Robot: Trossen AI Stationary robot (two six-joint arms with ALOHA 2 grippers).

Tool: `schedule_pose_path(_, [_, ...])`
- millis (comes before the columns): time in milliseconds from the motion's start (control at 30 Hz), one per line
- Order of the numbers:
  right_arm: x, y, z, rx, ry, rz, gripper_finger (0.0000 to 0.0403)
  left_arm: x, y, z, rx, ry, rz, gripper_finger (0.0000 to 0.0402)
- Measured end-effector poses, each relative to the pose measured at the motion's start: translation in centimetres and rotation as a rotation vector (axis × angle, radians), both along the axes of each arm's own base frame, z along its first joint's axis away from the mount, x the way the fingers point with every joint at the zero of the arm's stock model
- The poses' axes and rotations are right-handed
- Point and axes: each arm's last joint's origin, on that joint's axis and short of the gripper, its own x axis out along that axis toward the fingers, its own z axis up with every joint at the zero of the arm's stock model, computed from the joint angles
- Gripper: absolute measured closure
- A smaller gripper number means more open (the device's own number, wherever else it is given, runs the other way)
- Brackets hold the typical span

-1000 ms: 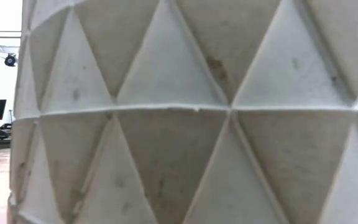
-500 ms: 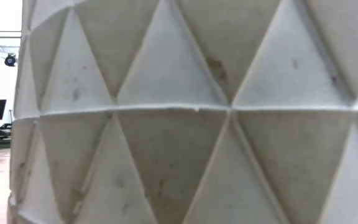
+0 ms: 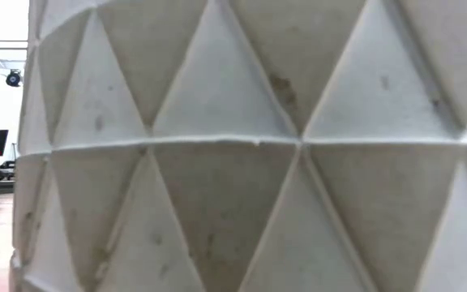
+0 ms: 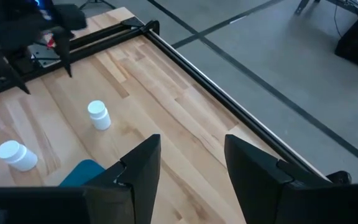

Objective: Pick and place pill bottles into a basket
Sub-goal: Put the medicine bottle on the container

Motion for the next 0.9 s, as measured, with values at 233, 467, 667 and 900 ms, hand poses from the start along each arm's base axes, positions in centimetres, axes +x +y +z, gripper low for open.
schedule_pose_path(233, [0.0,0.0,0.0,0.001,-0.002,-0.001,0.0239,1.6,2.8,-1.5,-0.046,0.018,0.014,0.0082])
schedule_pose_path(467, [0.0,0.0,0.0,0.009,-0.01,-0.008,0.0241,2.9,4.5,-3.1,-0.081,0.06,0.014,0.0082])
schedule_pose_path(667, [0.0,0.0,0.0,0.009,-0.01,-0.007,0.0241,4.0,5.4,-4.7,-0.1,0.092,0.023,0.0082])
schedule_pose_path(900, [0.0,0.0,0.0,0.006,-0.008,-0.004,0.0247,4.8,6.0,-6.9,-0.121,0.137,0.036,0.0082])
